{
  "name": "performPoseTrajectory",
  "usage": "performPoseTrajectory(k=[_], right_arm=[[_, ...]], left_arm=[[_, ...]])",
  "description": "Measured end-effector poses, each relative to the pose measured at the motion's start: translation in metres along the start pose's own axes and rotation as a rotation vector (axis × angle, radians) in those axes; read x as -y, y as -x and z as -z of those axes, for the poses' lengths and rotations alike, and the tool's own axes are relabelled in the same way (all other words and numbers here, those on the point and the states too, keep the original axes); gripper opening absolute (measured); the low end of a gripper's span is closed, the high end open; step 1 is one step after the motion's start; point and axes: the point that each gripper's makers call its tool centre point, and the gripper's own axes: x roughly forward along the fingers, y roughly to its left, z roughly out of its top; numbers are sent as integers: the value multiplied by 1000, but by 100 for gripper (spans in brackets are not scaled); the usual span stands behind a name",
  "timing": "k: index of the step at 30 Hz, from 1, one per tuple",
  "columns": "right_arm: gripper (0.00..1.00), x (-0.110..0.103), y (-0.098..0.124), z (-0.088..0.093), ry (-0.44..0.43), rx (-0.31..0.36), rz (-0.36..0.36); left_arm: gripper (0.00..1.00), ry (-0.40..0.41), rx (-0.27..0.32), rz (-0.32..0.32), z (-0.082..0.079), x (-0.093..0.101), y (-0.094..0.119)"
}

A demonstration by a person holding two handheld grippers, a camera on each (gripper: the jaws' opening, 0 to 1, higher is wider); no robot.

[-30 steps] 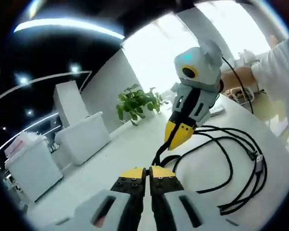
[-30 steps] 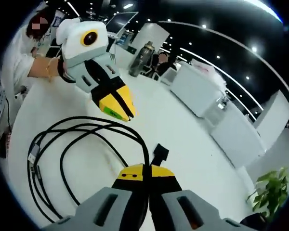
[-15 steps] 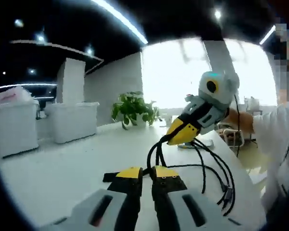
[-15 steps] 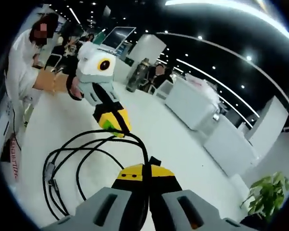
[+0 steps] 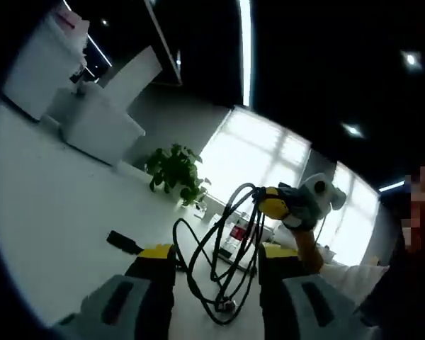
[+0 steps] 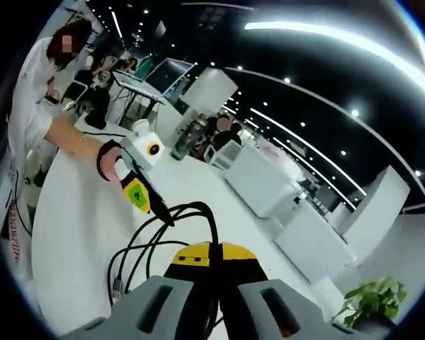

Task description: Coil the Type-C to USB data cable on the desktop and secure it with Velcro straps.

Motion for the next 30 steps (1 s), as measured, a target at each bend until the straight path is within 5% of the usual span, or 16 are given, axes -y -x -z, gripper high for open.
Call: performPoseTrajectory(k=[3,8,12,15,19,24,30], right_arm=[[1,-2,-2,-4,5,14,-10],[1,-13,-6,-15,-42,56,-63],[1,-26,-12,-24,-65,80,-102],[1,-34,-18,-22,-66,76,-121],[1,-30,-23,-12,-180,72,-112],[2,-28,-29,13,-366,49,-135],[2,-41,-40,32,-497,29,-169]], left_arm=[[65,-82,-8,-12,2,-3,-1],[79,-51,-19,13,12,-7,-8],[51,-55,-141,-25,37,-13,-12],[23,-53,-147,-44,41,-12,-11],[15,-231,-125,-78,31,-14,-10],[10,-215,19,0,1,5,-7],[10,-222,74,25,-13,18,-8]])
